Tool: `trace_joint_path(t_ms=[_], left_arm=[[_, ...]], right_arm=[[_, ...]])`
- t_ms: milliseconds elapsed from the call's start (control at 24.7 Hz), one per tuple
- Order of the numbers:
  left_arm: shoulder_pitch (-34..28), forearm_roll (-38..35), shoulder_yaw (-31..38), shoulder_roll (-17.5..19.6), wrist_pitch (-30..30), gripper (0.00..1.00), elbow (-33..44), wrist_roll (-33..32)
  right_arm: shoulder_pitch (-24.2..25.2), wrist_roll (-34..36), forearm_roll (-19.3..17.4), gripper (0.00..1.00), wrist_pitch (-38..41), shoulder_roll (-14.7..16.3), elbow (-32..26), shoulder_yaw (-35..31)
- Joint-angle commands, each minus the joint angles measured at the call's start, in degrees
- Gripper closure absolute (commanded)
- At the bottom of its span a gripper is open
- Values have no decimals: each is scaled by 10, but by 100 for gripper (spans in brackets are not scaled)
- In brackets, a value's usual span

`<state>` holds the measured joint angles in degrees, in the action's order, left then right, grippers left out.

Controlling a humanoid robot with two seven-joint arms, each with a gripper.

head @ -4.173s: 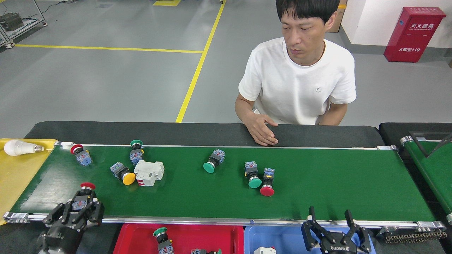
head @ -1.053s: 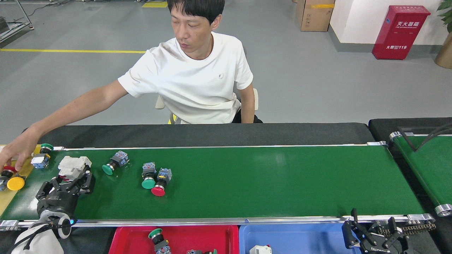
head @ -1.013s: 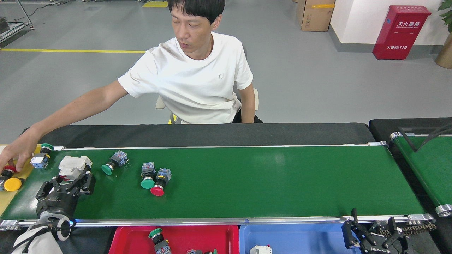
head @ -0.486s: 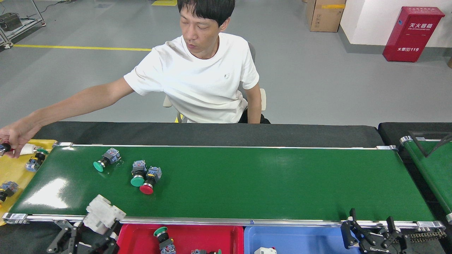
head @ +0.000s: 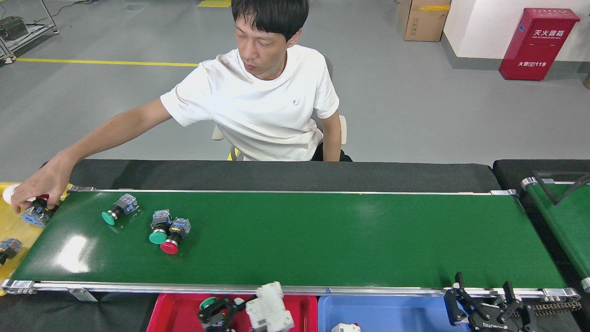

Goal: Pick switch part from conveyor to tray

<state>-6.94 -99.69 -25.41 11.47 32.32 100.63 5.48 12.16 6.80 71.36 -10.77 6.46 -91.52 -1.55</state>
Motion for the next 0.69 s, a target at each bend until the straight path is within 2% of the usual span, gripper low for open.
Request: trace_joint_path(t_ms=[0,122,203,284,324,486,567,648], left_arm=[[11,-23,-24,-10,3,90,5,-13],[11,-63,-61,-24,3,84,5,-21],[7,-73,-70,-29,3,72,7,-23],[4,-74,-71,-36,-2,35,7,-23],[1,-74,-69,-36,-1,2,7,-23],[0,-65,-34,-43,-5,0,11,-22],[-4,-49,26,-65,-2,0,11,-22],[-14,-19,84,-72,4,0,11,-22]], right_arm=[[-5,4,-1,1,7,5,-6,-3],[-5,4,-1,1,8,5,-6,-3],[-5,4,-1,1,8,4,-6,-3],[-5,4,-1,1,8,4,-6,-3],[-5,4,-1,1,8,4,-6,-3],[-5,4,-1,1,7,3,-7,-3],[-5,4,-1,1,7,3,-7,-3],[-5,4,-1,1,6,4,-7,-3]])
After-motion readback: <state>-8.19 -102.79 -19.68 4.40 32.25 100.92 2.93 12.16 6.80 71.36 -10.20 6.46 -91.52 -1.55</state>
